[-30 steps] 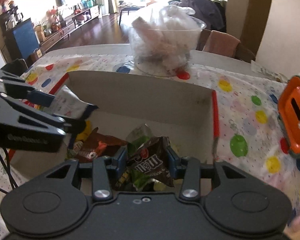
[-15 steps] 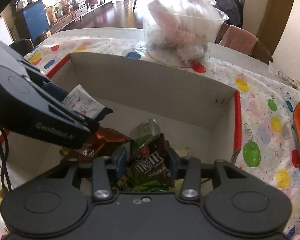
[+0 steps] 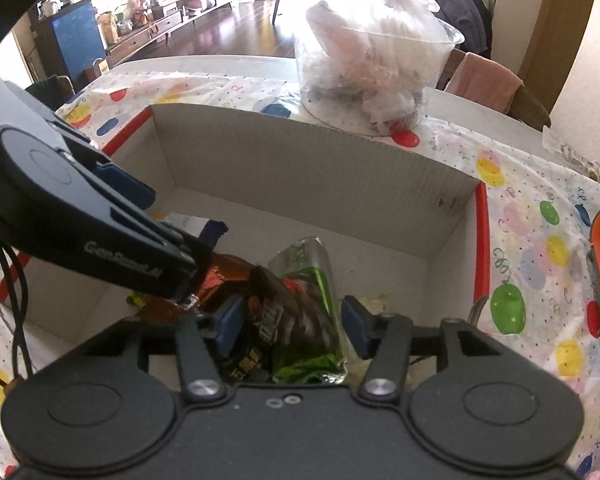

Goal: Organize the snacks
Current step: 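Open both tools to drop the packet and pouch into the box, then move both tools back over the red chip bag and grey sachet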

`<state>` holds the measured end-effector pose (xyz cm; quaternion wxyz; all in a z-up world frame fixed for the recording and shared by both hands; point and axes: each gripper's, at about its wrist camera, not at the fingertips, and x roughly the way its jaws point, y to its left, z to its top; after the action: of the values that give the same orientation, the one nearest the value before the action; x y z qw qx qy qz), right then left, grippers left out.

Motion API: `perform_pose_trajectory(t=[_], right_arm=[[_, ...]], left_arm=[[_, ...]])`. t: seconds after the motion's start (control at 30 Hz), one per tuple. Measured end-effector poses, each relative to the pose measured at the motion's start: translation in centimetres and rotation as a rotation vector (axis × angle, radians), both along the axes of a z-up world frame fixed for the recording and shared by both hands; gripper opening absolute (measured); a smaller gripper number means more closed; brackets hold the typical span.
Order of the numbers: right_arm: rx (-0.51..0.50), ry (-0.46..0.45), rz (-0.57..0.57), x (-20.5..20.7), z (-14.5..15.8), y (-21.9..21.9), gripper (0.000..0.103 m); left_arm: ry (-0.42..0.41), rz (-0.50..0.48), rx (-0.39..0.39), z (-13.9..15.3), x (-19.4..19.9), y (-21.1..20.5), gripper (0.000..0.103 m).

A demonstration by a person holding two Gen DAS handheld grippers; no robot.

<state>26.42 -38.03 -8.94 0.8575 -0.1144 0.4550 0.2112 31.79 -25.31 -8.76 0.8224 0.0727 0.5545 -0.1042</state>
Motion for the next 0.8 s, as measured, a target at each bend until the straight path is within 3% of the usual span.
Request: perform_pose_trajectory(t=[0.43,0.8], right_arm=[[0.101,-0.028,-0.055,-2.3,2.9,-1.3,0.072],[0.202,-0.100,-0.043,-5.2,6.4,-0.1,0.085]], left_arm=[[-0.124,0.008,-0.097,3.4,-3.8,2.6,0.066],[-0.243,0.021,-0.118,6.3,-8.1,5.9,0.070]])
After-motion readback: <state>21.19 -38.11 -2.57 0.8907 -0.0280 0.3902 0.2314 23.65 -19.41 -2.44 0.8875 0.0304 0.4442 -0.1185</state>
